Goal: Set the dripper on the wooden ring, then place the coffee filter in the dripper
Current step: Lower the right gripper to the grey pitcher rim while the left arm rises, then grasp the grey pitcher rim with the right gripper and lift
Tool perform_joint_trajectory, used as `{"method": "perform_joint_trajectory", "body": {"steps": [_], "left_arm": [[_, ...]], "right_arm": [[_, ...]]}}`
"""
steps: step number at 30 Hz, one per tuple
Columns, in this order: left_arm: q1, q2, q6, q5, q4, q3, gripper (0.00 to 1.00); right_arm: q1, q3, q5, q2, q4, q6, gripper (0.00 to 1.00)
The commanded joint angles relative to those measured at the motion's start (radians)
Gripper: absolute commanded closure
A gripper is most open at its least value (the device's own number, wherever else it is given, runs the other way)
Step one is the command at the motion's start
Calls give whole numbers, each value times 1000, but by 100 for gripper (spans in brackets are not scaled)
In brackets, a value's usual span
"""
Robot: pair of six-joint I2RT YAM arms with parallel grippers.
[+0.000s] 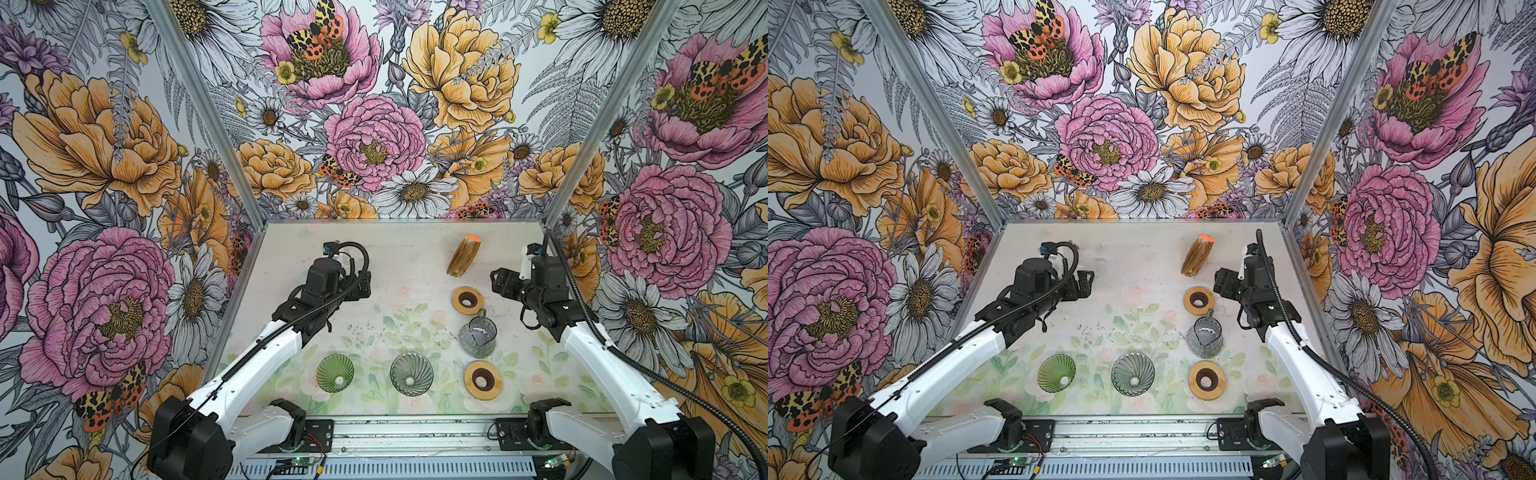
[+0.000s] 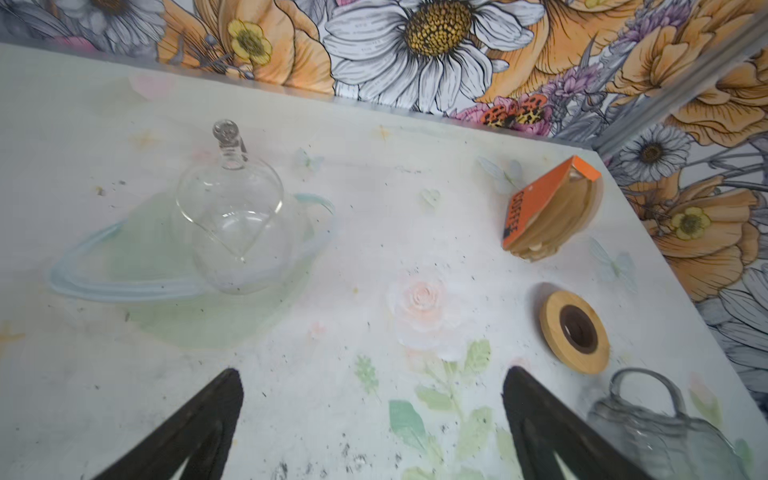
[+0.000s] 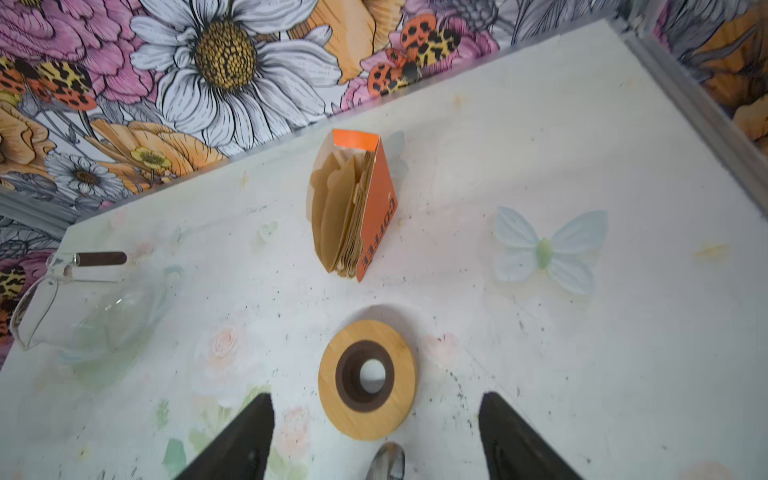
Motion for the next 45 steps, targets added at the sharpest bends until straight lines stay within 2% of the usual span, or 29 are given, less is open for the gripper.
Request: {"method": "perform_joint_trajectory", "body": {"steps": [1, 3, 7, 10, 19, 27, 45], "left_arm": [[-10, -47, -26, 182, -88, 62, 1], [-10, -53, 15, 253, -132, 101, 1], [-5, -33, 113, 301, -232, 187, 1], [14, -10, 169, 344, -258, 227, 1], [22, 36, 270, 368, -239, 255, 1], [21, 42, 272, 418, -178, 220, 1], [46, 46, 264, 441, -142, 177, 1]], "right_arm": [[32, 33, -81, -6, -188, 27, 31], [66, 42, -46, -1, -254, 49, 41], [110, 33, -4, -10, -333, 82, 50], [128, 15, 13, -4, -356, 87, 55], [139, -35, 30, 25, -370, 83, 64], [142, -39, 28, 67, -369, 72, 74], [186, -30, 70, 101, -366, 65, 83]]}}
